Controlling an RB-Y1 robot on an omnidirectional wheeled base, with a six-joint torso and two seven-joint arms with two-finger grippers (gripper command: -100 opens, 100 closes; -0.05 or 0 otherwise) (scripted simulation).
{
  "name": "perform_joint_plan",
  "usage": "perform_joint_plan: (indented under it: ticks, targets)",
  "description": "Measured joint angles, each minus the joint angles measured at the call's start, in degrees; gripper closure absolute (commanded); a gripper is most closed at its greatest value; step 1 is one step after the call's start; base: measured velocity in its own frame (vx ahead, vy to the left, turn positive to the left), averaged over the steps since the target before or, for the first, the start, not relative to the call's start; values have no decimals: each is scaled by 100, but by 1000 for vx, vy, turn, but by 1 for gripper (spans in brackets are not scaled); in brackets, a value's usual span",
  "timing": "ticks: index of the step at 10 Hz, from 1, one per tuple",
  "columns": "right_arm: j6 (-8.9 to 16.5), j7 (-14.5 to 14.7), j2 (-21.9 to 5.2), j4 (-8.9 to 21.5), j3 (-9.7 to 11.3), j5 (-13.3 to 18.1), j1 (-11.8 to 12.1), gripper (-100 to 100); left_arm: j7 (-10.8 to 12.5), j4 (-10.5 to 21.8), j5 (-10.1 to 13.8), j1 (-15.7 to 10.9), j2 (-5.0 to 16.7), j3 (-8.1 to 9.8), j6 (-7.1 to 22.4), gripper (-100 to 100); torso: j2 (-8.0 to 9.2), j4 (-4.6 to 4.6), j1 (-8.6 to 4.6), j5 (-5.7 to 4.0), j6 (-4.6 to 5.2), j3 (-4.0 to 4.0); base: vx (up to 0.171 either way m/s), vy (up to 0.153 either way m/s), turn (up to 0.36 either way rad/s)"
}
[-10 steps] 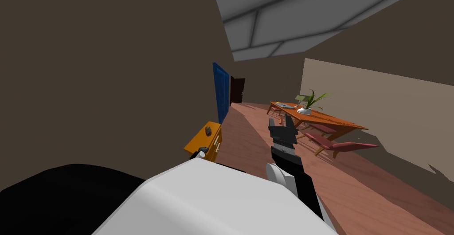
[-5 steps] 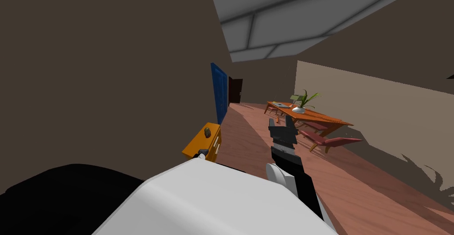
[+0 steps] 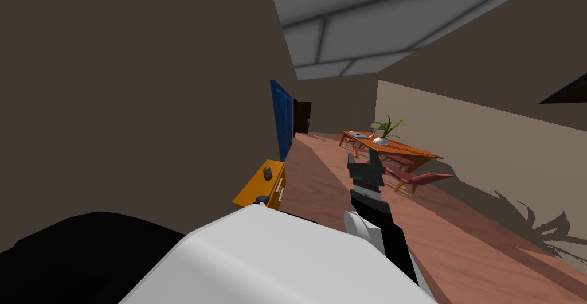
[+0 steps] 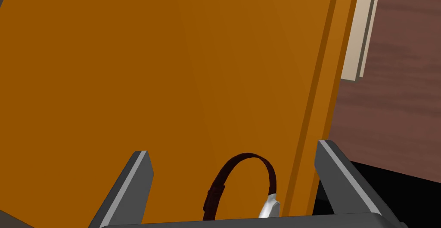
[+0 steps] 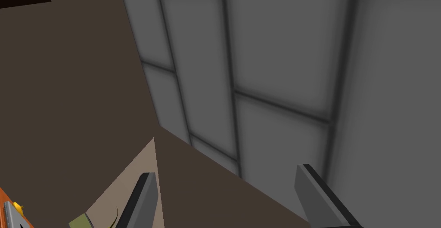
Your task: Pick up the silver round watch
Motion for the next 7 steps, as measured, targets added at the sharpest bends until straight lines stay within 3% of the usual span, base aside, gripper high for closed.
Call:
perform_joint_plan:
  ticks: [4, 5, 6, 7]
  targets:
    - [0, 0, 0, 0, 0, 0, 0, 0, 2, -2, 1, 0, 4, 4, -2, 100, 6, 1, -14, -2, 4, 3, 1, 0, 1]
    - [0, 0, 0, 0, 0, 0, 0, 0, 3, -2, 2, 0, 4, 4, -2, 0, 5, 1, -14, -2, 4, 3, 0, 0, 0]
    - [0, 0, 0, 0, 0, 0, 0, 0, 3, -2, 2, 0, 4, 4, -2, 100, 5, 1, -15, -2, 4, 3, -25, -54, 171]
    - [0, 0, 1, 0, 0, 0, 0, 0, -58, -72, -29, -23, 3, 70, 89, 100, 13, 0, -32, -5, 0, 6, -34, -92, 147]
